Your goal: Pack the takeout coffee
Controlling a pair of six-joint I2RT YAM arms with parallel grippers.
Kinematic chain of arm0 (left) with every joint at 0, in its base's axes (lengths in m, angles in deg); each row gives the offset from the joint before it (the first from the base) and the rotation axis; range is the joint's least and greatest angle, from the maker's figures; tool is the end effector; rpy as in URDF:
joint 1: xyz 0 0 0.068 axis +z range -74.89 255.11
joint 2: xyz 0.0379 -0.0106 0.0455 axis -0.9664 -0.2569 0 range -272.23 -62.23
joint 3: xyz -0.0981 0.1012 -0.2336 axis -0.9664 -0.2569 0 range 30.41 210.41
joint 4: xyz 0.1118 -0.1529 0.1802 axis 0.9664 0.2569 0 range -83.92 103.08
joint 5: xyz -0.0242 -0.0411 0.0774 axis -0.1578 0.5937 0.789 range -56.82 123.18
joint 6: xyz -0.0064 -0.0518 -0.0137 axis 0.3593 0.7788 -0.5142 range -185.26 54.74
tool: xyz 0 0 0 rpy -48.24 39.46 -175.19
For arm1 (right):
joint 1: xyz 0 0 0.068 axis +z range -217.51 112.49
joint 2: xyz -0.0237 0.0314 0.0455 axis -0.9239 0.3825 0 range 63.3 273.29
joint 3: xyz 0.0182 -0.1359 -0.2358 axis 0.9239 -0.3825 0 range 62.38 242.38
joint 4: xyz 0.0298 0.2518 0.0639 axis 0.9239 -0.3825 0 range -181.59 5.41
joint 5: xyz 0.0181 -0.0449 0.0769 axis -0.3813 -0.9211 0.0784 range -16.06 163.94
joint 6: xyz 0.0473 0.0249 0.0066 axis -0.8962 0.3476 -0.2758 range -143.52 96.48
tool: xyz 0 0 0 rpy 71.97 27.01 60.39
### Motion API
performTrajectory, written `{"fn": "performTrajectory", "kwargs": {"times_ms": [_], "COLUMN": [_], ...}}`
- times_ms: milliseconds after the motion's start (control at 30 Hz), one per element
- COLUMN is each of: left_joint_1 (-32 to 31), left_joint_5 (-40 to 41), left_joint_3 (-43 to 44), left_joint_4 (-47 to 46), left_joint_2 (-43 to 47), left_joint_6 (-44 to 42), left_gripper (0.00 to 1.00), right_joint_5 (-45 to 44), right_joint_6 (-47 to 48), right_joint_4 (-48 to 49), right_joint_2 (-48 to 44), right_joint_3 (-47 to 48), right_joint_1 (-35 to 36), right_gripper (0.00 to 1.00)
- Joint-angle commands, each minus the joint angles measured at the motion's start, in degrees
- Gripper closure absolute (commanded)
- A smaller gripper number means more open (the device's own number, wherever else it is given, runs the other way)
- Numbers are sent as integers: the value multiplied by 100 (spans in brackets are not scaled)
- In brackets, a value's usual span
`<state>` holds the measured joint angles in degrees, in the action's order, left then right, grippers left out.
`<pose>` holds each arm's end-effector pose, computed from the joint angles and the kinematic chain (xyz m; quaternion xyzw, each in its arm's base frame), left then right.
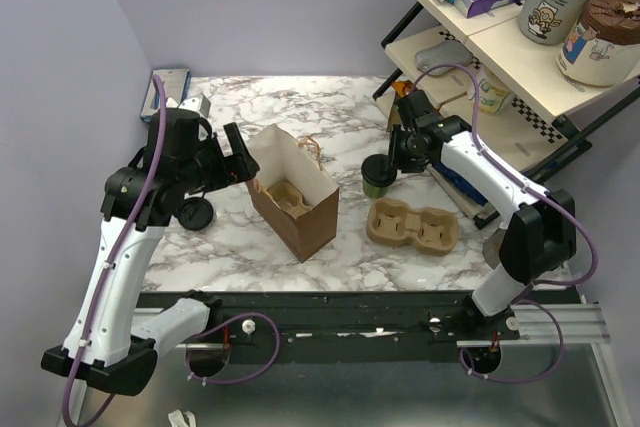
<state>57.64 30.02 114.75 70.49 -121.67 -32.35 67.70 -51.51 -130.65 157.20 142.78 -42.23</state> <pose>0.1588 -0.0521 0.4287 -0.1098 0.8975 -0.2041 0.3752 0.3141 0.1440 0.2837 0.0371 0.9629 0.0705 0.2578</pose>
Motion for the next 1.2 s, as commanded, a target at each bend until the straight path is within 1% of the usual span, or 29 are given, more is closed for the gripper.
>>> {"fn": "performTrajectory", "kwargs": {"times_ms": [0,67,167,267,367,500,800,900,933,1000,1033,1167], "left_joint_1": [69,77,86,95,104,121,174,183,192,200,201,218], "left_joint_5": [474,526,553,606,615,580,606,676,702,711,720,799], "left_joint_3": [-110,-163,-189,-216,-259,-277,-286,-277,-295,-295,-304,-356], "left_joint_4": [11,11,20,29,29,55,72,108,125,134,125,125], "left_joint_2": [143,152,178,187,178,126,117,134,143,170,187,240], "left_joint_6": [146,172,172,172,164,155,120,120,120,120,120,111], "left_gripper": [1,1,1,1,1,1,1,1,1,1,1,1], "right_joint_5": [-34,-53,0,-26,-44,-27,-96,-184,-263,-307,-334,-360], "right_joint_6": [13,-22,-31,-58,-31,4,74,83,74,92,92,162], "right_joint_4": [-96,-70,-78,-61,-96,-166,-386,-500,-535,-579,-588,-509], "right_joint_2": [163,250,338,348,426,514,742,804,848,857,831,700], "right_joint_3": [213,239,274,257,309,353,397,467,494,529,555,599], "right_joint_1": [-14,-23,-14,-5,-23,-14,-23,-14,-14,-23,-23,-14], "right_gripper": [53,56,56,60,60,66,73,79,83,88,99,99]}}
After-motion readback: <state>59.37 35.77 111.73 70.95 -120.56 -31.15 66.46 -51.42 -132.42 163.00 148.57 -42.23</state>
